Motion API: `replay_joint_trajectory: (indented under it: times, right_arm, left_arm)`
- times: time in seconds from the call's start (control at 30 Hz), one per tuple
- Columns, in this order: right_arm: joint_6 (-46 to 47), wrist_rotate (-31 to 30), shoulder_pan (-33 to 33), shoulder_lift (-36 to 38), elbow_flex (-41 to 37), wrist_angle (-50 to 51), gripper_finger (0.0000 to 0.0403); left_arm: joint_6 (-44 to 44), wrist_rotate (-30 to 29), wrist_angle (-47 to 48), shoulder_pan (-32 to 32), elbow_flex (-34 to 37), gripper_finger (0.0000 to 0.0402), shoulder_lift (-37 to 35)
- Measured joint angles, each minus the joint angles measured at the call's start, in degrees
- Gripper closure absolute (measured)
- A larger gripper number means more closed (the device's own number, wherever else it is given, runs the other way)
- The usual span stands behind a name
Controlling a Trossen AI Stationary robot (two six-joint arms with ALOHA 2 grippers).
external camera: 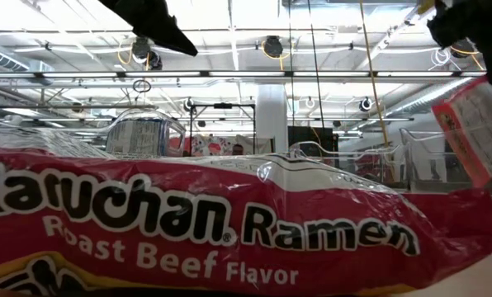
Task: Sort Maruchan noodles
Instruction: Put the top orange noodle pack into the bottom right transparent bin
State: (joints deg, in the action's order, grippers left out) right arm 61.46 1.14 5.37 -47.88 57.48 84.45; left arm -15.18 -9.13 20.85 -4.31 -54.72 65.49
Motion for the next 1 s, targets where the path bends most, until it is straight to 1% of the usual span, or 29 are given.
replay_joint_trajectory:
  times: [0.23,0.43,0.53,0.63,0.77,1.0]
  right_arm:
    - [-2.24,0.37,0.0,0.52,-3.18,-7.84,0.0403]
    - [-5.13,-1.12,0.0,1.39,-3.36,-13.45,0.0403]
    - [-5.33,-1.2,0.0,1.84,-3.36,-12.85,0.0403]
    - [-4.77,-1.25,0.0,1.86,-3.36,-9.32,0.0403]
    - [-2.84,-3.46,0.0,1.77,-3.38,-5.12,0.04]
    - [-2.37,-5.88,0.0,1.7,-3.38,-3.49,0.0363]
  left_arm:
    - [-1.58,0.0,-0.38,0.0,0.0,0.0158,0.0]
    - [-1.77,0.02,-2.24,0.02,0.0,0.0158,-0.02]
    - [-1.68,0.02,-2.79,0.02,0.0,0.0158,-0.02]
    - [-1.43,0.02,-3.58,0.02,0.0,0.0158,-0.02]
    - [-0.84,0.68,-4.44,0.02,0.0,0.0158,-0.02]
    - [-0.88,1.18,-4.53,0.02,0.0,0.0158,-0.02]
